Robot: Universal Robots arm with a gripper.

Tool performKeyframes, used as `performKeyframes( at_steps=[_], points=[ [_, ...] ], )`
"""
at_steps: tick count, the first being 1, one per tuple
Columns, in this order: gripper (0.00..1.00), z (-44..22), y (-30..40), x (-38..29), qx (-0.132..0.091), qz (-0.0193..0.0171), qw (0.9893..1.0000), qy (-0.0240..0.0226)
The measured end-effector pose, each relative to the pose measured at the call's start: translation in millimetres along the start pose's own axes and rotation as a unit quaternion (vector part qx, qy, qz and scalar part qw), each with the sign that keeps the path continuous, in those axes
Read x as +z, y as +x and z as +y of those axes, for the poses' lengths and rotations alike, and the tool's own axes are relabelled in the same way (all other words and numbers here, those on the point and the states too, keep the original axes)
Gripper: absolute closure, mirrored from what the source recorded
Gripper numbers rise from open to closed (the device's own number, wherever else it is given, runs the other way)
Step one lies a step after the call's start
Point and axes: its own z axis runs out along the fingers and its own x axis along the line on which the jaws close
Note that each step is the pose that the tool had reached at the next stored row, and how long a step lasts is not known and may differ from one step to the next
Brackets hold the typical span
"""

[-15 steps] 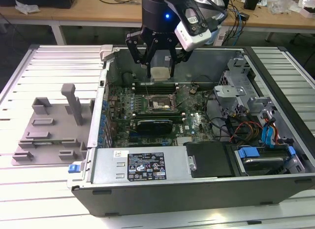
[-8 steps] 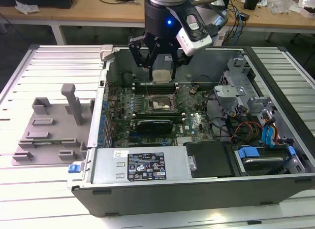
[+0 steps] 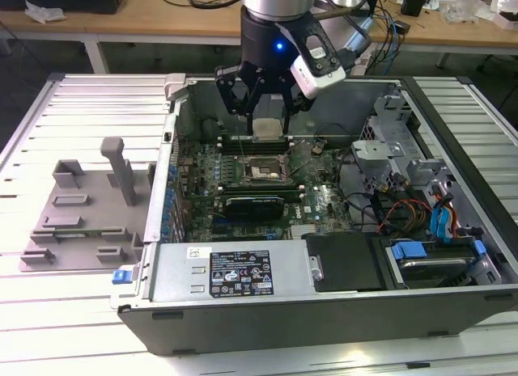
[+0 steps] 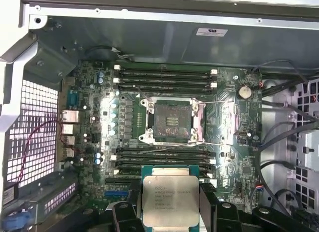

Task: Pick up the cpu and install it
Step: 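Pick up the cpu and move it towards the insertion slot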

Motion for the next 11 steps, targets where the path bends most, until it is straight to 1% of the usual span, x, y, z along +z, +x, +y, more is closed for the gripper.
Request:
performKeyframes(
  at_steps=[5, 11],
  points=[
    [0.45, 4.6, -0.5, 5.8, 0.0, 0.0, 1.0, 0.0],
    [0.45, 7.9, -0.7, 10.7, 0.0, 0.0, 1.0, -0.0001]
  ],
)
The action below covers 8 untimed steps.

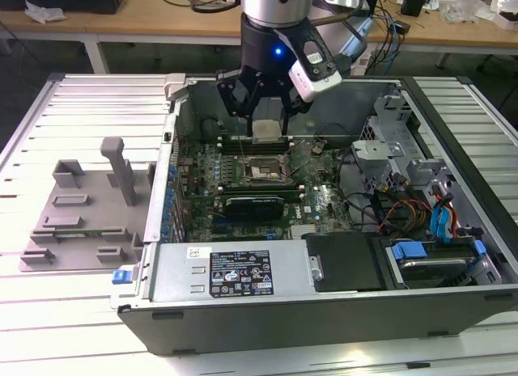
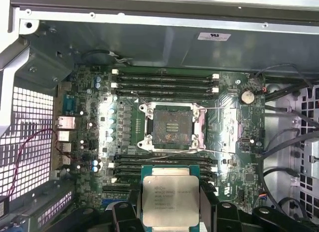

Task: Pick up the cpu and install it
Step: 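Pick up the cpu and move it towards the insertion slot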

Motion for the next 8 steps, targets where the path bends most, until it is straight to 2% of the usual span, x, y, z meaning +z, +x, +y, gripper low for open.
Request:
performKeyframes(
  at_steps=[2, 4, 5, 6, 8],
  points=[
    [0.45, 1.5, 0.1, 3.5, 0.0, 0.0, 1.0, 0.0],
    [0.45, 5.7, 0.0, 7.6, 0.0, 0.0, 1.0, 0.0001],
    [0.45, 10.1, -0.1, 13.4, 0.0, 0.0001, 1.0, 0.0008],
    [0.45, 12.7, -0.1, 16.4, 0.0, 0.0001, 1.0, 0.0011],
    [0.45, 15.3, -0.2, 18.4, 0.0, 0.0001, 1.0, 0.001]
  ],
)
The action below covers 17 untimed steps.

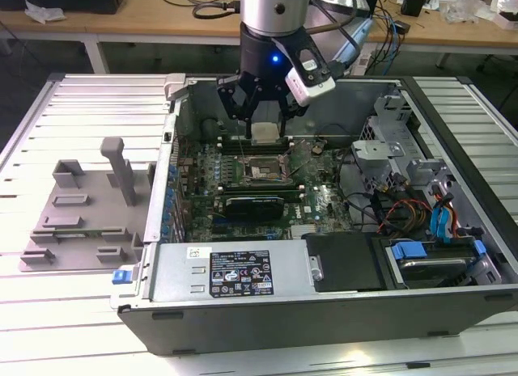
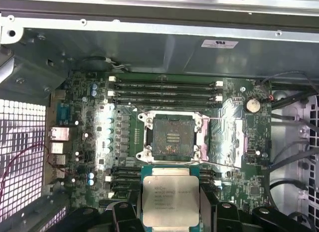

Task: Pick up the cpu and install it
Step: 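Pick up the cpu and move it towards the insertion slot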

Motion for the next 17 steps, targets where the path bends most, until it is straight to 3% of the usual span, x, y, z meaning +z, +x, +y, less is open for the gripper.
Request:
performKeyframes(
  at_steps=[4, 10, 17],
  points=[
    [0.45, 12.0, -0.2, 6.1, 0.0, 0.0001, 1.0, 0.0001],
    [0.45, 14.8, -0.2, 11.5, 0.0, 0.0, 1.0, 0.0001],
    [0.45, 25.8, 0.3, 21.1, 0.0, 0.0, 1.0, 0.0]
  ],
)
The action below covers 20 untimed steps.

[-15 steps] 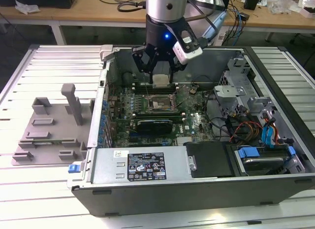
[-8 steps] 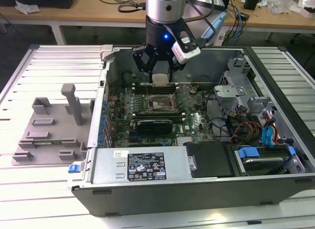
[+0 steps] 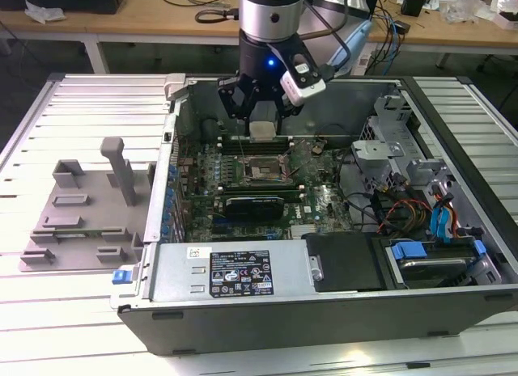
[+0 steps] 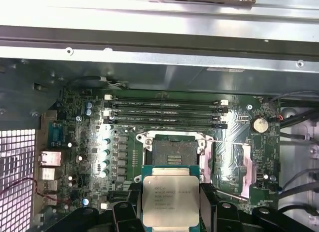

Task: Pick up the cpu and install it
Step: 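Pick up the cpu and move it towards the insertion slot, then place the cpu into insertion slot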

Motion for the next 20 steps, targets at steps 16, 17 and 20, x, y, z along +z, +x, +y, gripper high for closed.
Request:
performKeyframes(
  at_steps=[16, 17, 20],
  points=[
    [0.45, 3.4, 0.7, 8.5, 0.0, 0.0001, 1.0, 0.0032],
    [0.45, 3.4, 0.7, 8.5, 0.0, 0.0001, 1.0, 0.0032],
    [0.45, 3.4, 0.7, 8.5, 0.0, 0.0001, 1.0, 0.0032]
  ],
)
